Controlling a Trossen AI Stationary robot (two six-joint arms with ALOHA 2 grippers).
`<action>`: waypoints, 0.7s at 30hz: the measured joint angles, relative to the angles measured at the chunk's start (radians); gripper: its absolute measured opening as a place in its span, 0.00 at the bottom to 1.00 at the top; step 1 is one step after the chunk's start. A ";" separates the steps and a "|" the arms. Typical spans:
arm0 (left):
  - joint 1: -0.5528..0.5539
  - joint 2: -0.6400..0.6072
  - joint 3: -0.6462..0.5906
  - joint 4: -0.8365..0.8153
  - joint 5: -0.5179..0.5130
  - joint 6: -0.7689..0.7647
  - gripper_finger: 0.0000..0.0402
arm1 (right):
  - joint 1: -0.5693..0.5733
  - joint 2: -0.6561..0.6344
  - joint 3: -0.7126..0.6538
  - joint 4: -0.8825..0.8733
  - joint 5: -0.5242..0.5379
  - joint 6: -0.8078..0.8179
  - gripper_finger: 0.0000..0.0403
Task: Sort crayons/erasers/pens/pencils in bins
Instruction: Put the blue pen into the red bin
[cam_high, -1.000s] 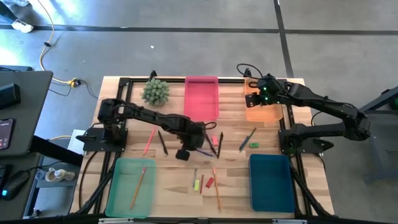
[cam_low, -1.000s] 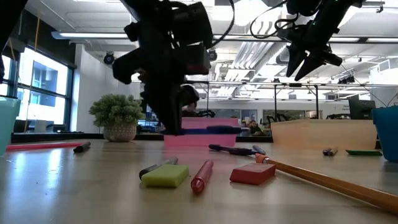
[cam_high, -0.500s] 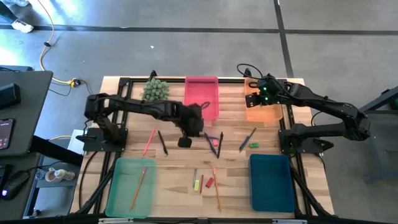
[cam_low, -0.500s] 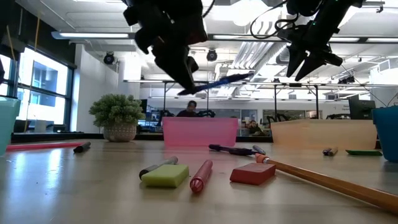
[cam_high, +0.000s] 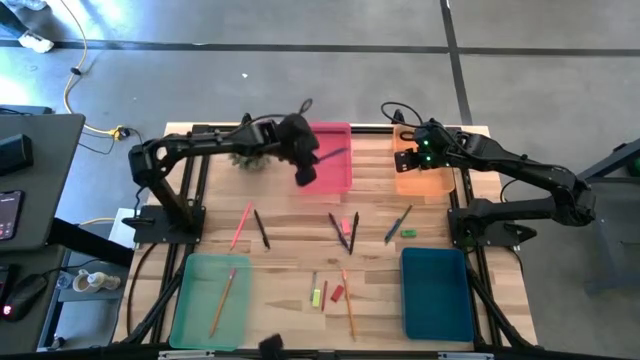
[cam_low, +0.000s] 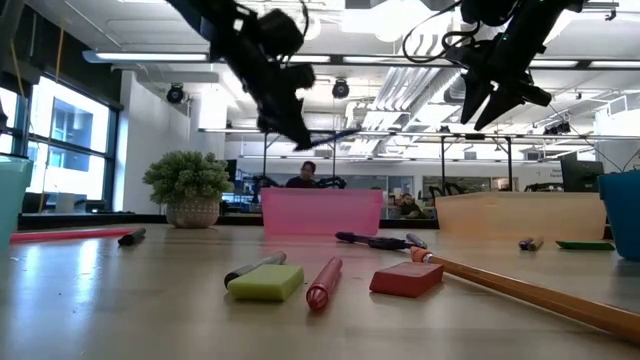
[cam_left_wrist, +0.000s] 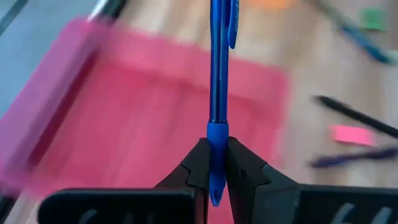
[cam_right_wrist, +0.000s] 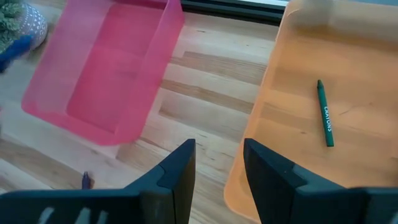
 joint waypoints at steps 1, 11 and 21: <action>0.014 0.006 -0.001 -0.004 -0.022 -0.032 0.04 | 0.000 0.000 0.000 0.000 0.004 0.006 0.32; 0.084 0.085 -0.001 0.033 -0.063 -0.339 0.04 | 0.000 0.000 0.000 0.001 0.067 0.021 0.32; 0.051 0.102 -0.001 0.041 -0.087 -0.451 0.04 | 0.000 0.000 0.000 0.005 0.094 -0.077 0.32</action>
